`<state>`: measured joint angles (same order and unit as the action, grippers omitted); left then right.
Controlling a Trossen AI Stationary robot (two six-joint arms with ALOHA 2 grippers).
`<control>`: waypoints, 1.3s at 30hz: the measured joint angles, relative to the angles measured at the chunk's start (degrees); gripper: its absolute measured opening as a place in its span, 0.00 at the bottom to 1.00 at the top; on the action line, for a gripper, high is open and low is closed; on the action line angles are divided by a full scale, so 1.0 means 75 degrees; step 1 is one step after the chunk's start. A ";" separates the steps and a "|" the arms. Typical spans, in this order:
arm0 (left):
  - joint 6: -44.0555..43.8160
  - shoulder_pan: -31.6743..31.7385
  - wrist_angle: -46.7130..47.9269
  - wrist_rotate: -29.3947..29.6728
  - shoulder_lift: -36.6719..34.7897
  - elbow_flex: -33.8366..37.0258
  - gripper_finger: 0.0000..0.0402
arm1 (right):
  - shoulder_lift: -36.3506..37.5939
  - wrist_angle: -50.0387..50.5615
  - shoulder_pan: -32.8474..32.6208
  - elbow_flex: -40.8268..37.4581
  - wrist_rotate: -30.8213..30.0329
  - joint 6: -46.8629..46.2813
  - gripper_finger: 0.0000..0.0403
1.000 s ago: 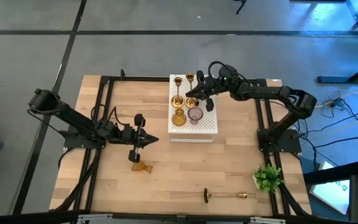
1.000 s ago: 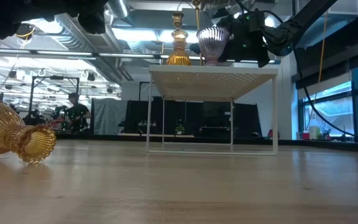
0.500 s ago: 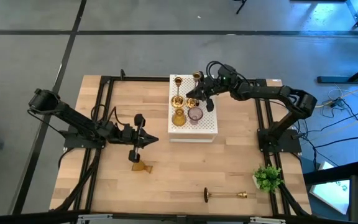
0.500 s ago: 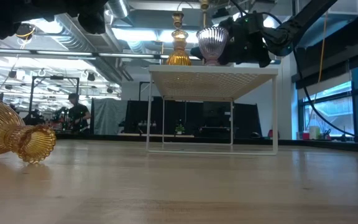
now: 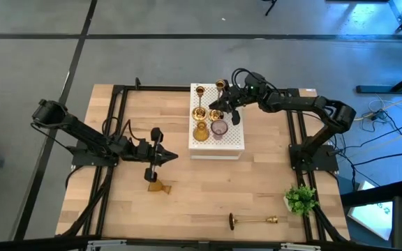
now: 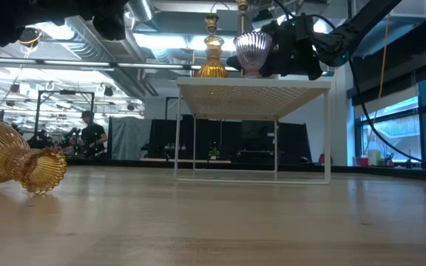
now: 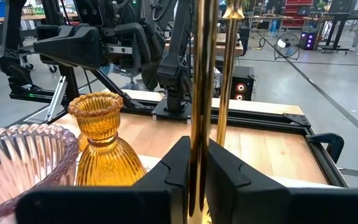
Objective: Pick & Place candle stick holders
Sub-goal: Put the top gold candle holder on the shelf, then put the yellow glass candlestick holder
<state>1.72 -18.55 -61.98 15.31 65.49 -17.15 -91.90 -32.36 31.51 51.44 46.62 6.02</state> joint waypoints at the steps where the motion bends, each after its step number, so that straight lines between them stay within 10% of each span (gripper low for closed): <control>1: 0.0000 0.0000 0.0000 0.0000 0.0000 0.0000 0.00 | 0.0000 0.0000 0.0000 0.0000 -0.0005 0.0000 0.10; 22: 0.0076 -0.0128 0.0000 -0.0009 0.0000 0.0000 0.00 | 0.0010 -0.0107 0.0001 0.0000 -0.0211 -0.0319 0.50; 39: 0.0070 -0.0219 0.0000 -0.0006 0.0003 0.0000 0.00 | 0.0809 0.1215 0.0052 0.0003 -0.0998 0.0093 0.55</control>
<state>2.24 -20.18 -61.98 15.27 65.51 -17.15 -85.83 -23.25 31.90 51.46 39.14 6.72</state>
